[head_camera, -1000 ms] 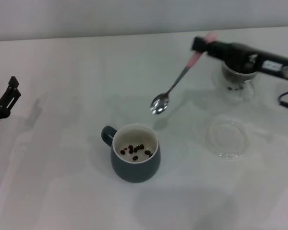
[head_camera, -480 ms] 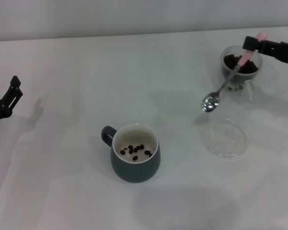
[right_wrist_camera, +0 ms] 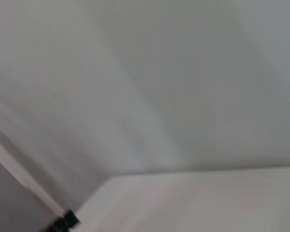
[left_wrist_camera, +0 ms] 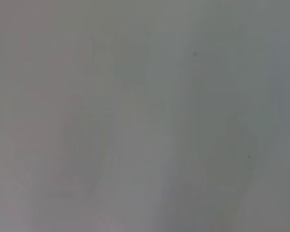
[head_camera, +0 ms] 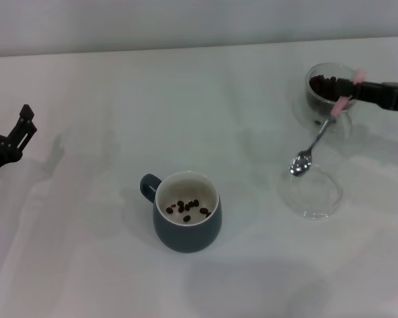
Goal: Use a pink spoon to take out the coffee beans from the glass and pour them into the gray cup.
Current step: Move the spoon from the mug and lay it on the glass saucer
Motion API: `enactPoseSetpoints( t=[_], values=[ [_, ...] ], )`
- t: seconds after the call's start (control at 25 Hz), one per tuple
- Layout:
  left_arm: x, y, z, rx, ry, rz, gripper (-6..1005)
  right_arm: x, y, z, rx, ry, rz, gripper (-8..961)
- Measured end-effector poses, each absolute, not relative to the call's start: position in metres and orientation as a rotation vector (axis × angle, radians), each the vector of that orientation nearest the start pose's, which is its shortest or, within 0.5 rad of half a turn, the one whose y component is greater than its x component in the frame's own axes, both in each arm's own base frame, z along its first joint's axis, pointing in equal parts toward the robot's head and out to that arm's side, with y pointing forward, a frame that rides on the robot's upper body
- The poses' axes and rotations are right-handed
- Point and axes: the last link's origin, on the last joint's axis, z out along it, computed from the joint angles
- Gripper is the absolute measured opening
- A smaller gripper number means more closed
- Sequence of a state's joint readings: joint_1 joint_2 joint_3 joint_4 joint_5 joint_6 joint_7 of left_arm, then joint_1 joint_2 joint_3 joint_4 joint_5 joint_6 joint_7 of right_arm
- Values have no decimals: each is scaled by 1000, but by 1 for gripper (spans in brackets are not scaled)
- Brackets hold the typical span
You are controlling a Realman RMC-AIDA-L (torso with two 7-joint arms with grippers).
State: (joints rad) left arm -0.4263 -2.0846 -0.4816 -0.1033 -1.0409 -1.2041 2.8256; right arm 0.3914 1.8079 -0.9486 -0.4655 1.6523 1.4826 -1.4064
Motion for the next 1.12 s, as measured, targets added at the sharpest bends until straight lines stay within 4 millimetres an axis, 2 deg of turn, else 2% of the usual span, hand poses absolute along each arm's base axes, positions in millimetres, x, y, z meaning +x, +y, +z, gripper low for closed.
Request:
enactPoseSetpoints(
  t=[0.32,0.52,1.12],
  values=[
    [-330,309,-37,-1744,-639,-760,832,344,325,78,-2299,1281,742,151],
    [-331,309,-37,-1743,-640,-760,833,347,322,75,-2302,1291,723,151],
    [-329,311,-36,-1742,-637,-764,834,355,313,51,-2278,1376,681,150]
  ],
)
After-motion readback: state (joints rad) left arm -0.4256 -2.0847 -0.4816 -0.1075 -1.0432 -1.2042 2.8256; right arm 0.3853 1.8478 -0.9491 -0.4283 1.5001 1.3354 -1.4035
